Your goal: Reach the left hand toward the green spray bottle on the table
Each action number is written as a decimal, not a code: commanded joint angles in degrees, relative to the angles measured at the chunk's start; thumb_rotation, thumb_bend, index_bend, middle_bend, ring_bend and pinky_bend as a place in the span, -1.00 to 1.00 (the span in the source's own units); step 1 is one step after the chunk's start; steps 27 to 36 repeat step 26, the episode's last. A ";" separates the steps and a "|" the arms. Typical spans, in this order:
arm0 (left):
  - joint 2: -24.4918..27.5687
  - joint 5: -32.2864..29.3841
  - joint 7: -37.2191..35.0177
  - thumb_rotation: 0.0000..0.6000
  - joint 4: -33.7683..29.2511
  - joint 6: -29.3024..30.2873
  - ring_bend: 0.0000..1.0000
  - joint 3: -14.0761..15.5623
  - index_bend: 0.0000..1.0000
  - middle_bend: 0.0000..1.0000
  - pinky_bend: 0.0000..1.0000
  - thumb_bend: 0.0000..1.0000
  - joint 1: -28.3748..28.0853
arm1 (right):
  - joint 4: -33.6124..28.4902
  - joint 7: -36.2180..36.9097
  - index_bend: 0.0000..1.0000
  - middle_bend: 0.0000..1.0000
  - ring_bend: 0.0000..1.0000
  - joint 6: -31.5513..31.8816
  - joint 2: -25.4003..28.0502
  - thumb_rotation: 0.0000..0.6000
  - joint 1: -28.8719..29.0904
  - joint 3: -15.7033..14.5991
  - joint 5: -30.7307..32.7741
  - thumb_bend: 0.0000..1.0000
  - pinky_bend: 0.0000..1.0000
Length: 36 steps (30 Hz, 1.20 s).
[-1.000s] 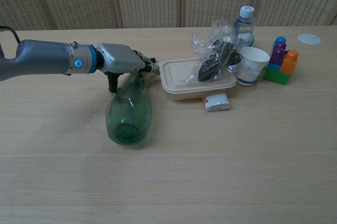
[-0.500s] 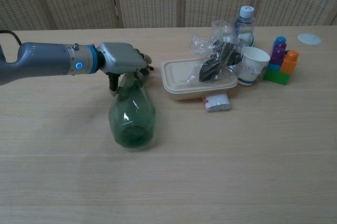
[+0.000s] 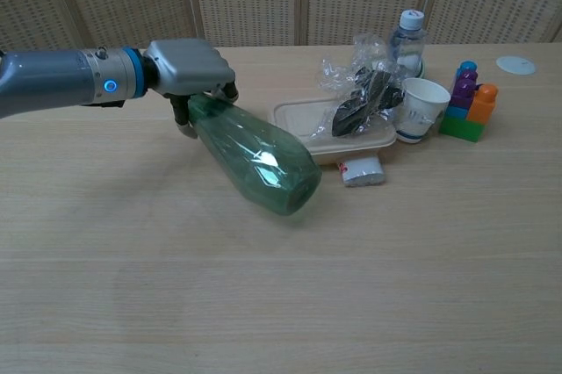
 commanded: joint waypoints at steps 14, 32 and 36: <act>32.68 -9.49 18.29 1.00 -38.94 7.93 -0.17 -11.77 0.41 0.15 -0.10 -1.00 1.46 | -2.40 -0.60 -1.00 -1.00 -1.00 2.24 0.62 1.00 -1.03 -0.90 -2.85 -1.00 -1.00; 54.47 -21.24 31.03 1.00 -59.89 5.63 -0.17 -20.79 0.32 0.08 -0.10 -1.00 1.76 | -3.26 2.23 -1.00 -1.00 -1.00 3.18 2.44 1.00 -2.13 -0.97 -4.16 -1.00 -1.00; 54.47 -21.24 31.03 1.00 -59.89 5.63 -0.17 -20.79 0.32 0.08 -0.10 -1.00 1.76 | -3.26 2.23 -1.00 -1.00 -1.00 3.18 2.44 1.00 -2.13 -0.97 -4.16 -1.00 -1.00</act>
